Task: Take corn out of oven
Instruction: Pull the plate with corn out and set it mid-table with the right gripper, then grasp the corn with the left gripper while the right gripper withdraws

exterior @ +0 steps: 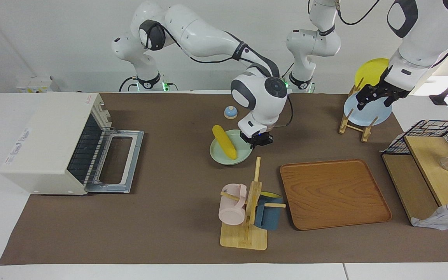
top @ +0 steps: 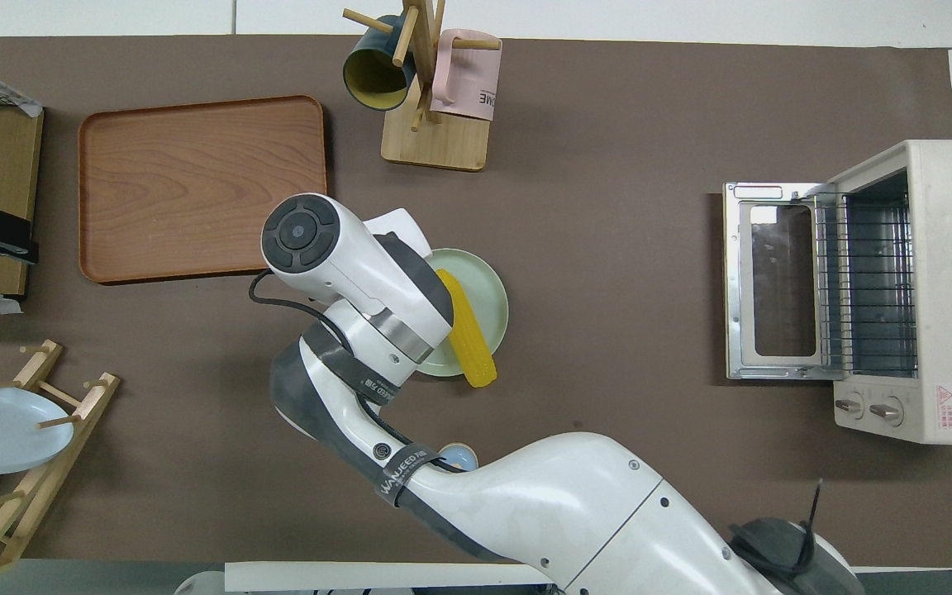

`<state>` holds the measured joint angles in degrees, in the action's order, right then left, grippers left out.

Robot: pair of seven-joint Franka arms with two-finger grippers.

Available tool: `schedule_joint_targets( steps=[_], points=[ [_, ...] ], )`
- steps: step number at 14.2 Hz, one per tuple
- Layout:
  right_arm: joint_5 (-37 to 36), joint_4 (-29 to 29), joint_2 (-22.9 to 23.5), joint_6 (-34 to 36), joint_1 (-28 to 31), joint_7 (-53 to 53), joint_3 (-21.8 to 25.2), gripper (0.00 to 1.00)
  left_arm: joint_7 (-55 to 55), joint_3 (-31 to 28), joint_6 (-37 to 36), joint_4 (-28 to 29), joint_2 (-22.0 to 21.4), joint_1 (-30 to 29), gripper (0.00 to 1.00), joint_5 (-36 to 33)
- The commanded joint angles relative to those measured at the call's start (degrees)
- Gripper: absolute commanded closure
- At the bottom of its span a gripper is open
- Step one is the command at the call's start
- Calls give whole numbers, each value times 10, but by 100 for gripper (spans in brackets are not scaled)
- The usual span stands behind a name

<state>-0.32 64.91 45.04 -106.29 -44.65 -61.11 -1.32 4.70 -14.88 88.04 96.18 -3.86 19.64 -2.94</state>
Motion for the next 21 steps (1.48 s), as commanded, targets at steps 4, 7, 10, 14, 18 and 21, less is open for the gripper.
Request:
schedule_joint_targets(
  steps=[4,7,10,14,18,21],
  points=[
    [39,-29,-23,-26,19,-22,-5,53,137,10,127,120,-46,39,0,5],
    [26,37,-125,28,88,97,-2,56,207,13,224,194,-34,107,0,5],
    [13,235,-256,28,162,223,1,88,347,14,354,227,61,234,0,6],
    [-50,430,-324,-84,266,356,0,100,505,14,491,211,166,336,0,7],
    [-63,527,-340,-174,331,433,0,100,527,14,495,195,209,366,12,7],
    [-79,533,-320,-190,352,449,0,100,524,14,476,185,210,364,99,9]
  ],
)
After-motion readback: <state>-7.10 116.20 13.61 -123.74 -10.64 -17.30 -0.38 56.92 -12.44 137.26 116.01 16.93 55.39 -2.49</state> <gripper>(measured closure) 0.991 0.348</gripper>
